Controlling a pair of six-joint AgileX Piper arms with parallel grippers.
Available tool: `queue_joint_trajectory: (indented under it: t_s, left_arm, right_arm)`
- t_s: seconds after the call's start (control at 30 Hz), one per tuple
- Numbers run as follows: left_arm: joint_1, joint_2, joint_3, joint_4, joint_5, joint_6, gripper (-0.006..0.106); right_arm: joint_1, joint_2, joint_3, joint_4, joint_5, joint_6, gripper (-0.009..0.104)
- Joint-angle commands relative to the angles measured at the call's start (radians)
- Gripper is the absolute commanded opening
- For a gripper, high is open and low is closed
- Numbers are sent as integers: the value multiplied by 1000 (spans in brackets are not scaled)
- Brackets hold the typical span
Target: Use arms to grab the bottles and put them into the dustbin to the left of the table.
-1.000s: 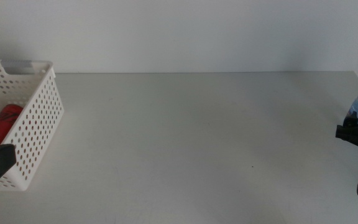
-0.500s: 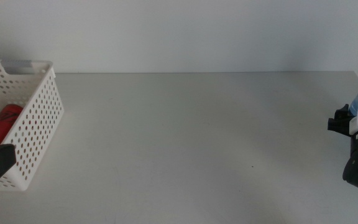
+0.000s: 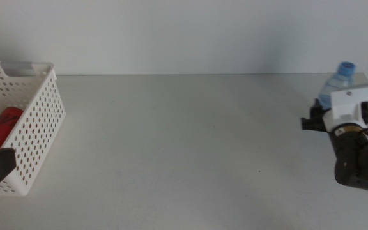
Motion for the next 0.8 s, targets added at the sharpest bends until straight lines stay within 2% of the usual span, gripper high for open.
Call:
queue_joint_trajectory:
  t_s: [0.0, 0.07, 0.2, 0.27, 0.33, 0.4, 0.57, 0.77]
  left_arm:
    - [-6, 9, -24, -4, -76, -9, 93]
    - [-6, 9, -24, -4, -76, -9, 93]
    - [-6, 9, -24, -4, -76, -9, 93]
    - [-6, 9, -24, -4, -76, -9, 93]
    - [-6, 9, -24, -4, -76, -9, 93]
    - [-6, 9, -24, -4, -76, -9, 93]
    - [-6, 9, -24, -4, -76, -9, 93]
    - [-6, 9, -24, -4, -76, -9, 93]
  right_arm:
    - [70, -117, -82, -230, -66, 75, -1]
    - [126, -143, -156, -350, 85, 170, -1]
    - [251, -123, -353, -626, 277, 422, -1]
    - [307, -88, -432, -730, 302, 527, -1]
    - [358, -38, -501, -801, 298, 600, -1]
    - [401, 14, -566, -829, 298, 641, -1]
    - [474, 111, -663, -828, 299, 642, -1]
    - [511, 167, -676, -774, 300, 587, -1]
